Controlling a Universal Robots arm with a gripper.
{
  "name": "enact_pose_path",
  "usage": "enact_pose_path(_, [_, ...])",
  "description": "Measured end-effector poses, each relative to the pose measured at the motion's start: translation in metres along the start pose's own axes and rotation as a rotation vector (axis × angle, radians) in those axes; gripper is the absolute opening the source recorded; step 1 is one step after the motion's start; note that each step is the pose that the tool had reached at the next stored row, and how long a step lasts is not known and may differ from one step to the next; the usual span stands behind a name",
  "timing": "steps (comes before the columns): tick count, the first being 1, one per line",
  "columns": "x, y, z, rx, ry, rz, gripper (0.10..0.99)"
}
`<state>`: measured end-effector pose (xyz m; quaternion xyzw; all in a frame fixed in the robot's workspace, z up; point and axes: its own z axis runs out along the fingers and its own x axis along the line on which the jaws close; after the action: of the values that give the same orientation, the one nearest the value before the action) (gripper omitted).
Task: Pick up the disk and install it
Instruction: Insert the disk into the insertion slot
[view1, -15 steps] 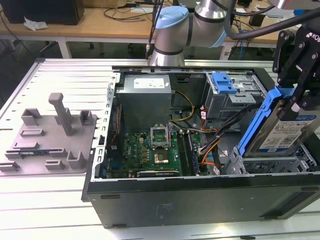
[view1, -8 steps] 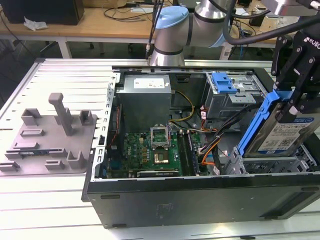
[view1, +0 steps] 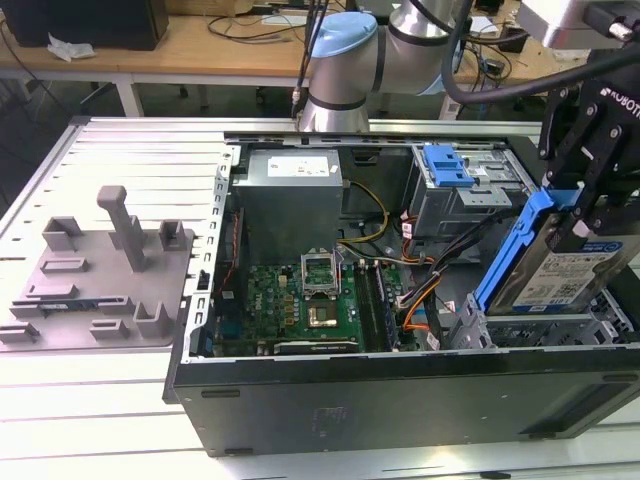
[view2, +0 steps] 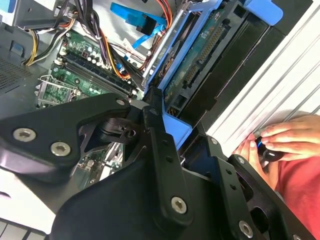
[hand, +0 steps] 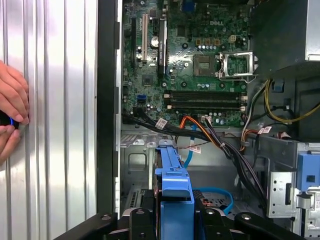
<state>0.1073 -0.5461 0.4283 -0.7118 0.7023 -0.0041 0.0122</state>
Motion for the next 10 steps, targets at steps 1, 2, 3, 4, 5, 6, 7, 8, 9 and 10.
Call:
enact_pose_path(1, [0.0001, 0.0001, 0.0015, 0.0, 0.0, 0.0, 0.365])
enact_pose_path(2, [0.0, 0.0, 0.0023, 0.0, 0.0, 0.0, 0.365])
enact_pose_path(3, [0.0, 0.0001, 0.0033, 0.0, 0.0, 0.0, 0.365])
enact_pose_path(4, [0.0001, 0.0001, 0.0044, 0.0, 0.0, 0.0, 0.365])
enact_pose_path(5, [0.0001, 0.0002, 0.0065, 0.0, 0.0001, 0.0, 0.365])
enact_pose_path(6, [0.0001, 0.0002, 0.0079, 0.0, 0.0001, 0.0, 0.365])
enact_pose_path(7, [0.0001, 0.0002, 0.0088, 0.0, 0.0001, 0.0, 0.365])
enact_pose_path(8, [0.0001, 0.0002, 0.01, 0.0, 0.0001, 0.0, 0.365])
enact_pose_path(9, [0.0002, 0.0003, 0.0121, 0.0, 0.0001, 0.0, 0.365])
enact_pose_path(10, [0.0001, 0.0003, 0.0135, 0.0, 0.0, 0.0, 0.365])
